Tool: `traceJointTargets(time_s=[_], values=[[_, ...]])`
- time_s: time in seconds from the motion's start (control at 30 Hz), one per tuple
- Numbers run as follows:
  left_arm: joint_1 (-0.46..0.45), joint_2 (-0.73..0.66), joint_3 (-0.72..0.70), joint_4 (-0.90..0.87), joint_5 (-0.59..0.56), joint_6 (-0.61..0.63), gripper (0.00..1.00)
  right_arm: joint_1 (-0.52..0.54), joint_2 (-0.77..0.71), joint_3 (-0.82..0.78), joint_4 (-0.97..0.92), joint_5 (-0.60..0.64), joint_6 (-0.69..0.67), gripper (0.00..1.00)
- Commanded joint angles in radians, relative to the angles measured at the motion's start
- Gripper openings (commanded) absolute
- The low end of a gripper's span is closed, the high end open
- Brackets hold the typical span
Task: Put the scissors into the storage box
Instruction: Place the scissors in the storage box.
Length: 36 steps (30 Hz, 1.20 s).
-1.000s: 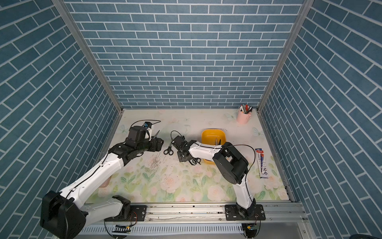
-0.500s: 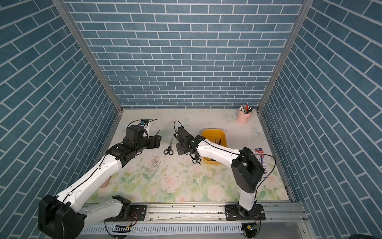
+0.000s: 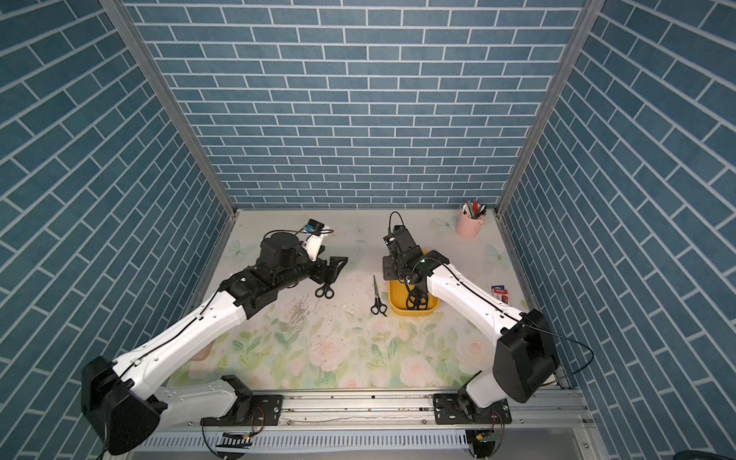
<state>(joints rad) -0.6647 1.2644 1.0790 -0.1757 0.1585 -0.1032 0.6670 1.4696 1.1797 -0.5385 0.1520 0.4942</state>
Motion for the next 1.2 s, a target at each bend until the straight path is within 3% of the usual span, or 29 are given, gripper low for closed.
traceJointTargets(time_s=[0.0,0.13,0.33,0.83,0.93,1.03,1.17], values=[[-0.046,0.098,0.046,0.088,0.099,0.065,0.88,-0.020,-0.020,-0.071,-0.008,-0.004,0.009,0.00],[-0.101,0.186,0.063,0.183,0.147,0.144,0.88,-0.022,-0.027,-0.147,0.018,0.032,-0.008,0.00],[-0.109,0.271,0.104,0.213,0.199,0.206,0.86,-0.036,-0.061,-0.238,0.090,0.032,-0.013,0.00],[-0.108,0.300,0.084,0.198,0.074,0.163,0.88,-0.061,0.045,-0.282,0.165,0.031,-0.038,0.01],[-0.105,0.310,0.095,0.175,0.029,0.165,0.87,-0.061,0.051,-0.285,0.161,0.038,-0.039,0.14],[-0.097,0.295,0.076,0.203,0.022,0.158,0.88,-0.061,0.041,-0.291,0.161,0.044,-0.039,0.37],[-0.071,0.271,0.047,0.240,0.022,0.130,0.88,-0.061,0.019,-0.285,0.160,0.060,-0.045,0.47]])
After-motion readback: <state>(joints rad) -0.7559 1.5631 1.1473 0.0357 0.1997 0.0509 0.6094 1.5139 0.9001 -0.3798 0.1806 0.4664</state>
